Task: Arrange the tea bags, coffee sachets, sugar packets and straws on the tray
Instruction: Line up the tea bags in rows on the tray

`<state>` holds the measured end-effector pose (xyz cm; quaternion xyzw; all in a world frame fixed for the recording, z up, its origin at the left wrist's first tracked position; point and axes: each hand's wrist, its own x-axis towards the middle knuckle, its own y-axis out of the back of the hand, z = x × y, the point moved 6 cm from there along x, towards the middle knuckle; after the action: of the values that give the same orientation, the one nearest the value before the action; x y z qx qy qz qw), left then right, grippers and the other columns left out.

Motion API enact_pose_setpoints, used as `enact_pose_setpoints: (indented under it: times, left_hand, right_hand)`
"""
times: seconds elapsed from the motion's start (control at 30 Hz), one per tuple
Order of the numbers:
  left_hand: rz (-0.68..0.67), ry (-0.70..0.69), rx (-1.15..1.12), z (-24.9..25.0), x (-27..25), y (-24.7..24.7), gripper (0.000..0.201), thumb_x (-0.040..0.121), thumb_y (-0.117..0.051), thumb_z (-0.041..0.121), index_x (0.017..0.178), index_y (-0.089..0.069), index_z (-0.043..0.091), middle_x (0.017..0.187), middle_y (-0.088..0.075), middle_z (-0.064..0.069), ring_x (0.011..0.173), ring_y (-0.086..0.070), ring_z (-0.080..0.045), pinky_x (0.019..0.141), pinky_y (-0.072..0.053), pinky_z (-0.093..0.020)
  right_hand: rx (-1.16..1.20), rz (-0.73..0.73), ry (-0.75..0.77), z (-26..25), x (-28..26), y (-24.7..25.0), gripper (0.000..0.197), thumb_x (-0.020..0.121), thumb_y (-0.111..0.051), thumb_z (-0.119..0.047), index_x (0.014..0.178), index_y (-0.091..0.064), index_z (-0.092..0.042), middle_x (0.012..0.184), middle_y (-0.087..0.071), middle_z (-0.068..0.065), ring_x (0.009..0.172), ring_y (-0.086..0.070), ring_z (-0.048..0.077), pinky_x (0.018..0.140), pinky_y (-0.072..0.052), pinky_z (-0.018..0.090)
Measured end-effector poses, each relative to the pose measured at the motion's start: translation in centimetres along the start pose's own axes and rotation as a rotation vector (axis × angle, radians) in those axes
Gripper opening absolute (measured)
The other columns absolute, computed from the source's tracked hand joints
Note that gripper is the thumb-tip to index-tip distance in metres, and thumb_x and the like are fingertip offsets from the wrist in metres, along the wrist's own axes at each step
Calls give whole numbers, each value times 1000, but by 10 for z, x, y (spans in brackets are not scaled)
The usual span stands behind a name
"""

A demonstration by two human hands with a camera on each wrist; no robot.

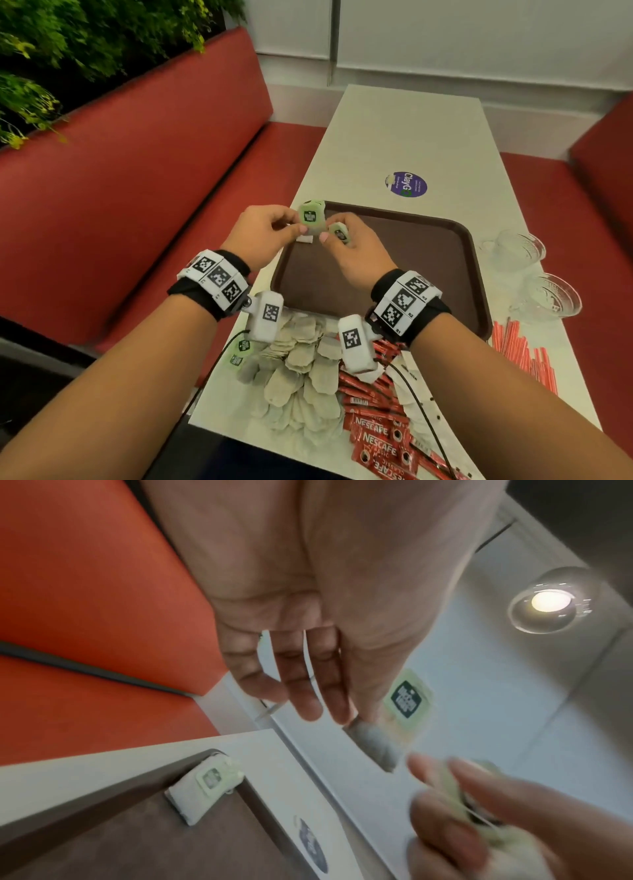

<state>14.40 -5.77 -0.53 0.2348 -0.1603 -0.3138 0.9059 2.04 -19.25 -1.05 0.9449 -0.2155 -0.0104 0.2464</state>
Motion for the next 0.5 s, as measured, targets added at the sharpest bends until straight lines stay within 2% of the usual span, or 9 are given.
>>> enact_pose_setpoints:
  times: [0.1,0.2,0.3,0.37,0.47,0.5]
  left_hand:
    - [42,132,162,-37,32,2,6,84,-77,29,85,-75,23,85,-74,7,81,-66,-9,75,-53,-30]
    - [-68,277,380,-68,54,-13,8,82,-80,31,82,-73,27,88,-70,9,82,-62,-8,71,-44,-22]
    - [-134,384,448,-90,69,-31,16,76,-84,28,80,-69,29,96,-69,6,85,-61,-13,73,-45,-24]
    - [-113,416,477,-97,78,-38,20,73,-86,30,84,-70,28,96,-68,5,84,-61,-14,71,-44,-25]
    - [-78,410,508,-98,87,-44,20,73,-86,30,84,-70,25,95,-69,4,85,-63,-16,70,-47,-26]
    - [-73,396,532,-96,90,-46,18,74,-84,29,84,-70,25,95,-70,2,88,-64,-18,71,-49,-27]
  right_hand:
    - [20,5,-108,18,13,5,18,98,-57,-22,114,-49,-18,87,-54,-8,67,-51,7,60,-40,23]
    - [85,-13,-187,28,22,12,9,92,-53,-25,99,-49,-21,79,-56,1,64,-50,18,62,-43,36]
    - [122,-10,-218,33,28,18,19,79,-48,-25,92,-54,-13,71,-61,2,60,-50,21,61,-42,40]
    - [120,-27,-217,35,28,20,19,84,-49,-18,97,-58,-7,74,-67,5,60,-54,22,64,-47,43]
    - [91,-48,-197,40,27,19,9,88,-55,-16,95,-61,-12,87,-71,20,69,-67,30,77,-56,51]
    - [86,-50,-185,42,26,17,5,92,-57,-15,93,-61,-15,89,-71,21,75,-69,31,80,-57,53]
